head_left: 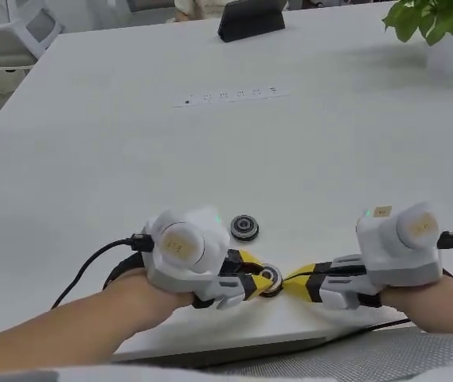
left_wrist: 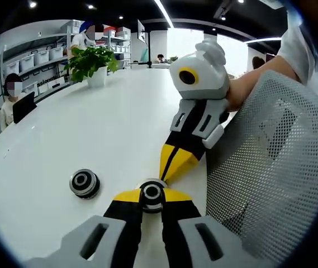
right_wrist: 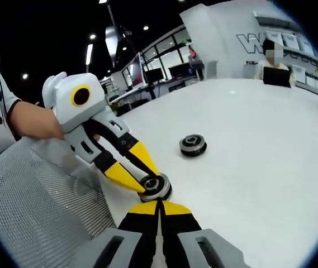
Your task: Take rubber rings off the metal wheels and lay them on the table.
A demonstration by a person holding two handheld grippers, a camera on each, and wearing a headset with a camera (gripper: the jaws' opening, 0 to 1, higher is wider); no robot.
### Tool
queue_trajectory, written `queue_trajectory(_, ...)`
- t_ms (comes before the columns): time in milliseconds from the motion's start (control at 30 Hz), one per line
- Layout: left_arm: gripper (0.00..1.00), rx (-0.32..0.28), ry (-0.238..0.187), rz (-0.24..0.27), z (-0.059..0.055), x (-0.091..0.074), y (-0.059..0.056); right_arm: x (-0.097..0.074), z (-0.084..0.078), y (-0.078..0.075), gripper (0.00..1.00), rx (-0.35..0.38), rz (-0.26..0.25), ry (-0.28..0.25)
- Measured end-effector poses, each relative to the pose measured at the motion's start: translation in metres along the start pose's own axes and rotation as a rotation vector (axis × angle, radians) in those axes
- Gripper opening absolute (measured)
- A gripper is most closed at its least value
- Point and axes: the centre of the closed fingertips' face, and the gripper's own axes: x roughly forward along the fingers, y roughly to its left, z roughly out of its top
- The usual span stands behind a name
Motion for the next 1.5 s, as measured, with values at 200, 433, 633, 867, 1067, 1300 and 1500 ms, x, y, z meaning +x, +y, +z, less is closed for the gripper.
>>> queue_trajectory(200,0.07,-0.003,0.000,0.003,0.000,0.000,0.000,-0.001,0.001,-0.002,0.00,0.076,-0.002,-0.029)
queue_trajectory(433,0.07,-0.004,0.002,0.006,0.000,0.000,0.000,-0.001,0.009,-0.002,0.00,0.127,0.005,-0.065)
queue_trajectory(633,0.07,-0.004,0.005,0.011,0.000,0.000,0.000,-0.001,0.010,-0.002,0.00,0.144,0.003,-0.074)
queue_trajectory(867,0.07,-0.007,0.007,0.019,0.000,0.000,0.000,-0.002,0.012,0.000,0.00,0.176,-0.001,-0.099)
queue_trajectory(1067,0.07,-0.009,0.009,0.022,0.000,0.001,0.001,-0.001,0.013,0.002,0.00,0.159,-0.001,-0.098)
queue_trajectory(1300,0.07,-0.009,0.015,0.025,0.000,0.001,0.001,-0.001,0.013,0.002,0.00,0.159,0.001,-0.103)
queue_trajectory(1500,0.07,-0.008,0.022,0.028,0.000,0.001,0.001,-0.001,0.014,0.003,0.00,0.168,0.005,-0.108)
